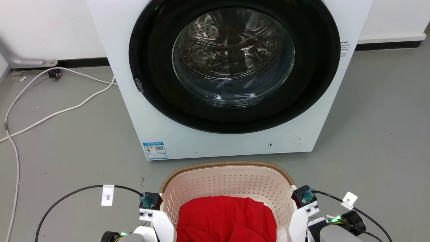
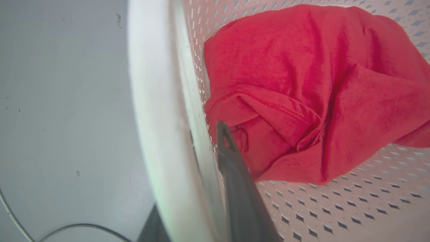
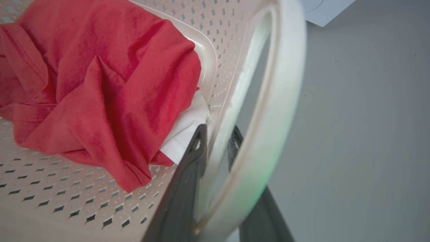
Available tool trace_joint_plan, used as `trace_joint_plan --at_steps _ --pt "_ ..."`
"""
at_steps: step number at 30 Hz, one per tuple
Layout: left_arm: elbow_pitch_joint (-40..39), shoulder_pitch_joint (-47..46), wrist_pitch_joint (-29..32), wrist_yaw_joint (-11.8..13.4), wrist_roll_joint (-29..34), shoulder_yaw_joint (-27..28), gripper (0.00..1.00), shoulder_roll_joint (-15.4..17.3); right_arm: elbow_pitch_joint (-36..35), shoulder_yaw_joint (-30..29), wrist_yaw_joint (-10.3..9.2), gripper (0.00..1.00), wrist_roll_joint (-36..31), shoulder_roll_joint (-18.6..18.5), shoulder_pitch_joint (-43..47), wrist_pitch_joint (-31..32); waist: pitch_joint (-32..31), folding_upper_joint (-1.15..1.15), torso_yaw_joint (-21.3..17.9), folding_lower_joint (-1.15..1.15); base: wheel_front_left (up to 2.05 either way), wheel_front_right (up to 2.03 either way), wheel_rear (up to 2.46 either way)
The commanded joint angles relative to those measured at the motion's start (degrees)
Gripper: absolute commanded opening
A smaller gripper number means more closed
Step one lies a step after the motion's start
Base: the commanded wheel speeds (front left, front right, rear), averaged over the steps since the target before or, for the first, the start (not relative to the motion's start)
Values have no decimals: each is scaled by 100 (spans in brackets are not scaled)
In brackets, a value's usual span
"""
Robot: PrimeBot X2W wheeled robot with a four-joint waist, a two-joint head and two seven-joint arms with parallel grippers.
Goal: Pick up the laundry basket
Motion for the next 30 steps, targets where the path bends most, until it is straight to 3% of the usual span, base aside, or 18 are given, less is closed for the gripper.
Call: trace_joint_plan --at_steps 1,30 --pt "-37 14 -72 -69 -20 -53 0 -2 0 64 26 0 22 29 71 -19 -5 -1 -8 0 0 0 0" --pt "76 -68 -191 -68 -547 -535 0 23 50 255 25 0 306 17 103 -22 -30 -1 -32 0 0 0 0"
